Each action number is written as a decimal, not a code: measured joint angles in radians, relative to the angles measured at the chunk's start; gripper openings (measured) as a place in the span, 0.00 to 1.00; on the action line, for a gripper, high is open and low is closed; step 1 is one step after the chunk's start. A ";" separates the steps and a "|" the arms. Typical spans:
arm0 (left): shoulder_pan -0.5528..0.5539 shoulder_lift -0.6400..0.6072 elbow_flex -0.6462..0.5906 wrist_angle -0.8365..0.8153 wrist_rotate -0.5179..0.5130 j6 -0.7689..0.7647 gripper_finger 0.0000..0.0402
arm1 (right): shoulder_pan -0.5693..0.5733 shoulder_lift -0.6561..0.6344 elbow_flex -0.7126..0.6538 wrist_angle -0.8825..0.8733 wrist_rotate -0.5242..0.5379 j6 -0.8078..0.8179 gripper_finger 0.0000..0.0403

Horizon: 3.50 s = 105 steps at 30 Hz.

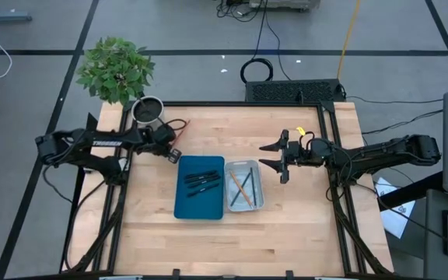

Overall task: Sort pens & pencils
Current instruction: Put the red colored pencil into the white bin

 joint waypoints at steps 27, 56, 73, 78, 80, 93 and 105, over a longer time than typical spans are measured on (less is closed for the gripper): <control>-0.195 -0.268 0.002 0.177 -0.052 0.089 0.00 | 0.000 0.000 0.000 0.000 0.000 -0.001 0.48; -0.551 -0.177 0.003 0.981 -0.053 0.467 0.00 | 0.000 0.000 0.000 0.007 0.000 0.002 0.48; -0.523 0.076 0.017 1.271 -0.006 0.434 0.00 | 0.020 0.444 0.085 0.591 -0.004 0.031 0.48; -0.521 0.129 0.067 1.256 0.002 0.430 0.00 | 0.020 0.561 0.179 0.614 -0.004 0.051 0.48; -0.525 0.147 0.083 1.235 0.002 0.430 0.00 | 0.020 0.579 0.201 0.635 -0.004 0.050 0.48; -0.544 0.158 0.120 1.190 0.029 0.414 0.00 | 0.026 0.569 0.200 0.707 0.001 0.058 0.48; -0.545 0.158 0.121 1.163 0.056 0.387 0.00 | 0.028 0.569 0.200 0.735 -0.002 0.073 0.48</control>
